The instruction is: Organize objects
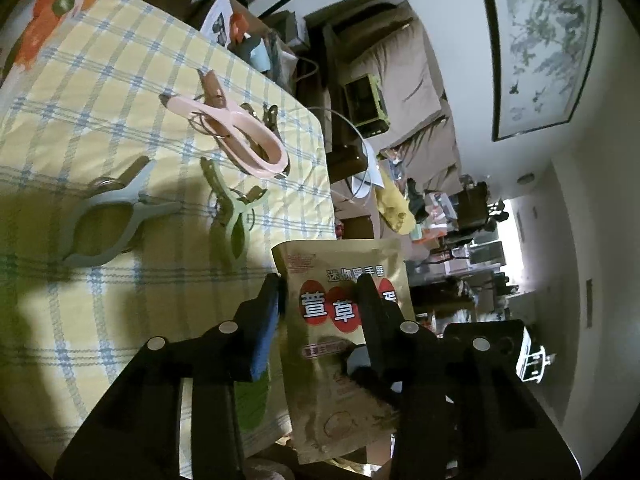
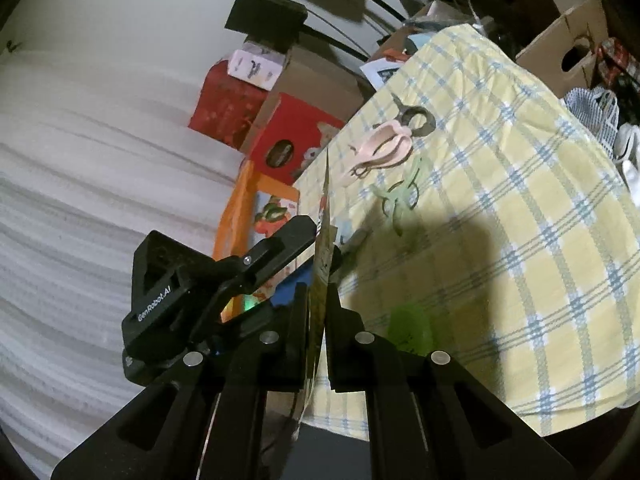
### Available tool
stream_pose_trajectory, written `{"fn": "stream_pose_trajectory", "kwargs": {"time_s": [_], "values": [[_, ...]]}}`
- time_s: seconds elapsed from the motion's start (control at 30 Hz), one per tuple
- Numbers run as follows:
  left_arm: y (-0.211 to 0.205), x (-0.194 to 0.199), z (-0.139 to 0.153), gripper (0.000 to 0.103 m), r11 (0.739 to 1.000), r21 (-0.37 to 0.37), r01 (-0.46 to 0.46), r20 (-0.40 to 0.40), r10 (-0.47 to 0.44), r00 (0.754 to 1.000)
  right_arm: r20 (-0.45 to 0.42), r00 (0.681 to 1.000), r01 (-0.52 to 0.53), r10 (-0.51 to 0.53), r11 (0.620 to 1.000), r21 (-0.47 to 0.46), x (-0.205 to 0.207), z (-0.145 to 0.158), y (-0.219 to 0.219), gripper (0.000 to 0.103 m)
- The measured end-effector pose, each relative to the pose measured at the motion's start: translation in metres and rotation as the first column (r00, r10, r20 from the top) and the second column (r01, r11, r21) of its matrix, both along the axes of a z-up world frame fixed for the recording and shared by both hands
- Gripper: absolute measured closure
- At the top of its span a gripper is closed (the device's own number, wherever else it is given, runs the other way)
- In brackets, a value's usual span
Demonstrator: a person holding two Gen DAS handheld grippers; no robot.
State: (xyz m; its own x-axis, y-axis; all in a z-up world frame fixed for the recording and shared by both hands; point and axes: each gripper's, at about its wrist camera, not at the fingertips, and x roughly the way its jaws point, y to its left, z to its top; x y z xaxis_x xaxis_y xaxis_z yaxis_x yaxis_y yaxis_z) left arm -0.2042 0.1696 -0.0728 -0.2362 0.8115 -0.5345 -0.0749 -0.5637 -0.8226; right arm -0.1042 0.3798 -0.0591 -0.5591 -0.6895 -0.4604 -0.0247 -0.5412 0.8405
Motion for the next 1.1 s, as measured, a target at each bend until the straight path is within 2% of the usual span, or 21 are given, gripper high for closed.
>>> {"fn": "stream_pose_trajectory", "kwargs": {"time_s": [0.07, 0.13, 0.17, 0.33, 0.37, 0.47, 0.63, 0.67, 0.73, 0.8, 0.83, 0.87, 1.1], "values": [[-0.008, 0.002, -0.004, 0.065, 1.0, 0.017, -0.007, 0.021, 0.007, 1.0, 0.001, 1.0, -0.005, 0.005, 1.0, 0.011, 0.0, 0.001, -0.002, 0.097], [-0.01, 0.004, -0.003, 0.069, 1.0, 0.017, -0.005, 0.014, 0.004, 1.0, 0.001, 1.0, -0.011, 0.011, 1.0, 0.022, 0.0, 0.003, -0.005, 0.097], [-0.011, 0.004, 0.001, 0.078, 1.0, 0.003, -0.008, -0.002, 0.008, 1.0, -0.001, 1.0, -0.014, 0.014, 1.0, 0.026, -0.001, 0.004, -0.006, 0.095], [-0.021, 0.006, 0.015, 0.093, 0.999, -0.035, -0.03, -0.044, 0.028, 0.999, -0.015, 0.999, -0.036, 0.037, 0.997, 0.067, -0.003, 0.014, -0.014, 0.092], [-0.024, 0.006, 0.02, 0.102, 0.997, -0.061, -0.038, -0.062, 0.034, 0.998, -0.019, 0.999, -0.038, 0.04, 0.995, 0.092, -0.003, 0.018, -0.015, 0.092], [-0.033, 0.007, 0.029, 0.103, 0.997, -0.065, -0.042, -0.081, 0.037, 0.996, -0.021, 0.998, -0.048, 0.051, 0.989, 0.138, -0.006, 0.025, -0.017, 0.092], [-0.039, 0.011, 0.031, 0.103, 0.995, -0.087, -0.042, -0.074, 0.035, 0.997, -0.035, 0.996, -0.076, 0.082, 0.986, 0.148, -0.009, 0.029, -0.032, 0.096], [-0.042, 0.012, 0.029, 0.1, 0.996, -0.081, -0.04, -0.067, 0.035, 0.997, -0.034, 0.996, -0.082, 0.088, 0.986, 0.144, -0.009, 0.03, -0.036, 0.096], [-0.047, 0.013, 0.029, 0.087, 0.997, -0.065, -0.043, -0.063, 0.039, 0.997, -0.031, 0.995, -0.093, 0.098, 0.984, 0.151, -0.011, 0.032, -0.044, 0.096], [-0.058, 0.014, 0.032, 0.063, 0.997, -0.038, -0.066, -0.062, 0.064, 0.996, -0.032, 0.994, -0.101, 0.107, 0.984, 0.144, -0.013, 0.035, -0.051, 0.096], [-0.064, 0.015, 0.034, 0.059, 0.996, -0.031, -0.078, -0.062, 0.076, 0.995, -0.033, 0.993, -0.106, 0.111, 0.986, 0.13, -0.014, 0.036, -0.054, 0.096], [-0.068, 0.015, 0.036, 0.056, 0.996, -0.029, -0.086, -0.062, 0.084, 0.995, -0.037, 0.993, -0.111, 0.116, 0.986, 0.122, -0.016, 0.039, -0.058, 0.096], [-0.11, 0.014, 0.053, 0.054, 0.99, 0.001, -0.141, -0.073, 0.14, 0.987, -0.074, 0.984, -0.153, 0.161, 0.982, 0.107, -0.032, 0.064, -0.1, 0.096]]}}
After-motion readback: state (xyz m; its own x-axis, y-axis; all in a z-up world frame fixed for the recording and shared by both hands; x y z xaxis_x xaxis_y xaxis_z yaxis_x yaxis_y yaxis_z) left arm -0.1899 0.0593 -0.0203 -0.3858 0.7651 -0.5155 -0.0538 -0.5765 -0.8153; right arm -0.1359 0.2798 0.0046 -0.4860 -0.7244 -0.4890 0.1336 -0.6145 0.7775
